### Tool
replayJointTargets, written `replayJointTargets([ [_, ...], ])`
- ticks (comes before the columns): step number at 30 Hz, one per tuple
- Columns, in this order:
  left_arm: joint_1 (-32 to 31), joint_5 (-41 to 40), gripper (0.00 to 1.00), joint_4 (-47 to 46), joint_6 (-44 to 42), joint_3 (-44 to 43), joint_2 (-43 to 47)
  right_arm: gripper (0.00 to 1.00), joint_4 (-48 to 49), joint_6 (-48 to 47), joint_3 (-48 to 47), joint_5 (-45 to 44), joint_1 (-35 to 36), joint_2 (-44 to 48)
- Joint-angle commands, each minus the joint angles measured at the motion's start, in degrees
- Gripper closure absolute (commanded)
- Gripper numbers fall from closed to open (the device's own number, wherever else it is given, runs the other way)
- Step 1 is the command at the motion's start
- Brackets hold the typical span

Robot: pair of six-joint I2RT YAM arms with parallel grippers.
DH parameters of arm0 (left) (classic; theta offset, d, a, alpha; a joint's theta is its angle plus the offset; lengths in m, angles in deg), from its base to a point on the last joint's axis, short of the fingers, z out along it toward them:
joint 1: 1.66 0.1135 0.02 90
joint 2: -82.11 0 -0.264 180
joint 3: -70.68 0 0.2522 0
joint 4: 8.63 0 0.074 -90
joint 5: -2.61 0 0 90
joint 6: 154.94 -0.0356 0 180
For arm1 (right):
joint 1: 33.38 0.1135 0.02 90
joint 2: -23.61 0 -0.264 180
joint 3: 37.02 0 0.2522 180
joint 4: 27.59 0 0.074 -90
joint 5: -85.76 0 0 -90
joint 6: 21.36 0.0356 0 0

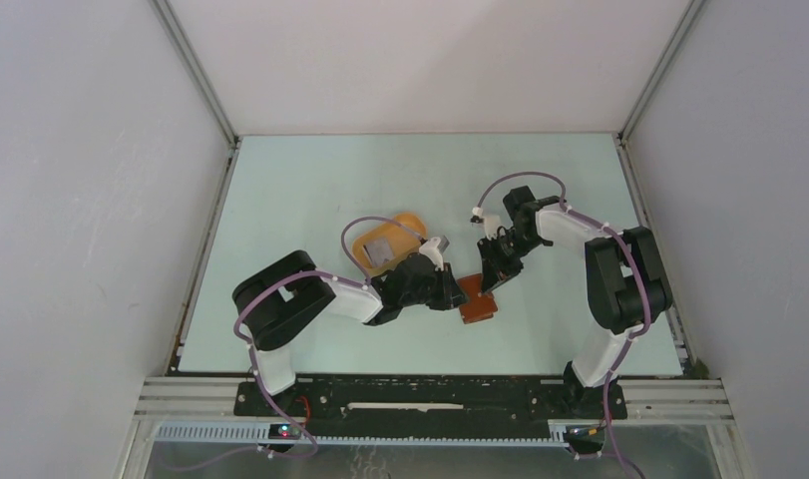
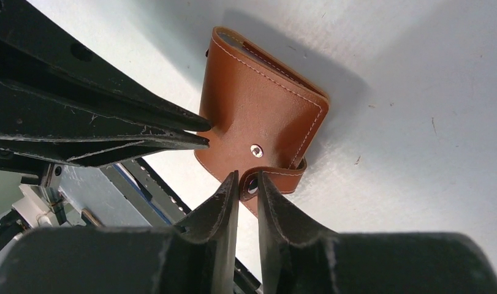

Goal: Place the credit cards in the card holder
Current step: Close the card holder at the center of the board.

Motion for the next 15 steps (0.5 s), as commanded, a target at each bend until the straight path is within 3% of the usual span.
replayJointTargets([
  [1, -0.16, -0.96, 0.84, -1.94, 0.6, 0.76, -0.14, 0.74, -1.29, -1.06, -0.81, 1.34, -0.11, 3.05],
  [7, -0.16, -1.18, 0.84, -1.88, 0.6, 0.84, 0.05, 0.75, -1.23, -1.1, -0.82, 0.48, -0.1, 3.31],
  [15, -0.16, -1.22, 0.84, -1.94, 0.6, 0.67, 0.07, 0.96, -0.95, -0.92, -0.69, -0.12, -0.12, 3.14],
])
